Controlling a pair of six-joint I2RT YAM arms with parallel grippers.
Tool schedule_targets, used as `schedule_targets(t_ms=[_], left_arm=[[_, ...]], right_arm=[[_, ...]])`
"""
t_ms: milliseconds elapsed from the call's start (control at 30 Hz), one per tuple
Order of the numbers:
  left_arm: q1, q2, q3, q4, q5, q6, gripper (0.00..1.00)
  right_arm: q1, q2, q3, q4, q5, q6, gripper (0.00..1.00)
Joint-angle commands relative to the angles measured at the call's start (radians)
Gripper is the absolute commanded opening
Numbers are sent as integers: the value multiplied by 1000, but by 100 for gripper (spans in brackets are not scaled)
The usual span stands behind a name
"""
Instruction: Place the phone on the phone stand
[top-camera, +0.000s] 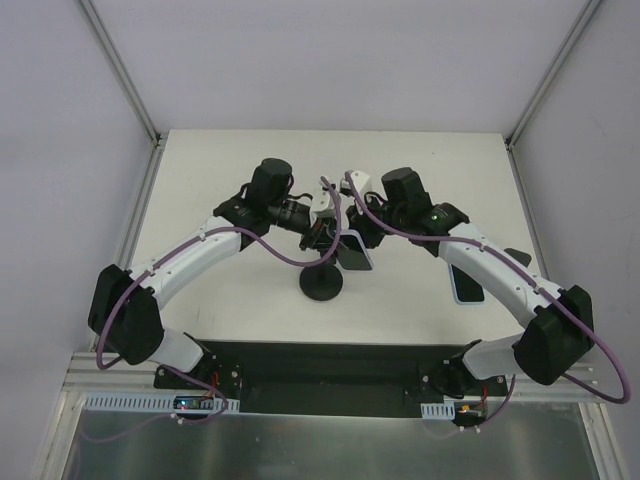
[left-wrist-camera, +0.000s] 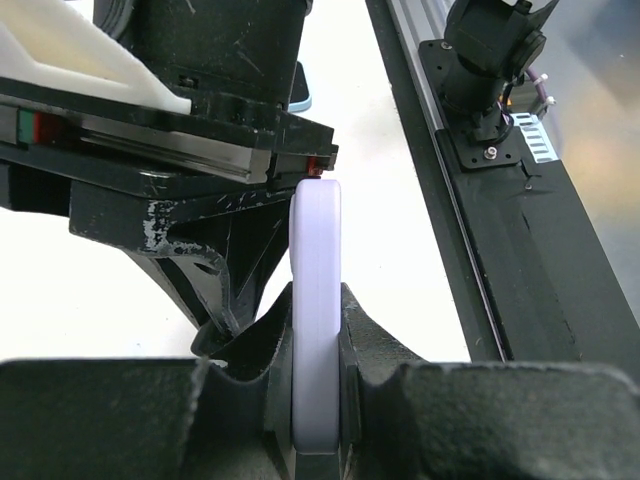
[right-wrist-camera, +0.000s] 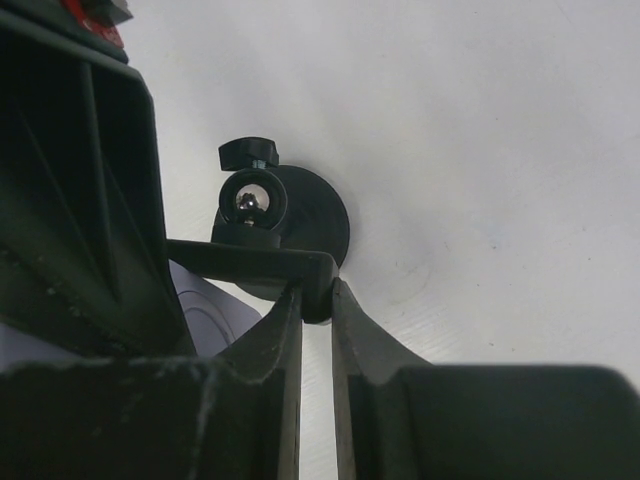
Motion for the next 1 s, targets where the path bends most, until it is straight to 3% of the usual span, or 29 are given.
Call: schedule_targets(t_ms=[0,33,67,233,267,300,400,467,567,633,833,967], left_arm=[[28,-58,8,17,-115,16,0],[27,-112,-15,17,-167,-29,0],[25,-146,-66,17,-361,-52,0],[-105,-261,-141,-102,-1000,-75,0],[-123,-259,-146,-140,-1069,-86,0],[-139,-258,-154,-144,-1249,-109,0],[-171,-244,-175,-142,-1469,-248,0],[-171,-226,-201,-136,-1560,-336,0],[-171,-195,-198,-95,-1619,-373,0],[-171,-186,-201,-54,-1572,-342,0],[-165,-143,-169,-38,-1608,-362,0],[-165,-63,-128,-29,-1718,-356,0]], right_arm=[[0,-19,-9,11,11,48,0],[0,-36,-18,37,34,78,0],[0,-46,-30,51,75,94,0],[26,-115,-89,105,220,186,0],[38,-126,-95,108,326,215,0],[64,-160,-108,120,382,236,0],[150,-236,-179,217,653,393,0],[219,-264,-213,243,883,469,0],[357,-275,-228,270,1080,638,0],[419,-226,-170,225,1114,657,0],[529,-226,-147,207,1257,729,0],[589,-198,-78,151,1323,738,0]])
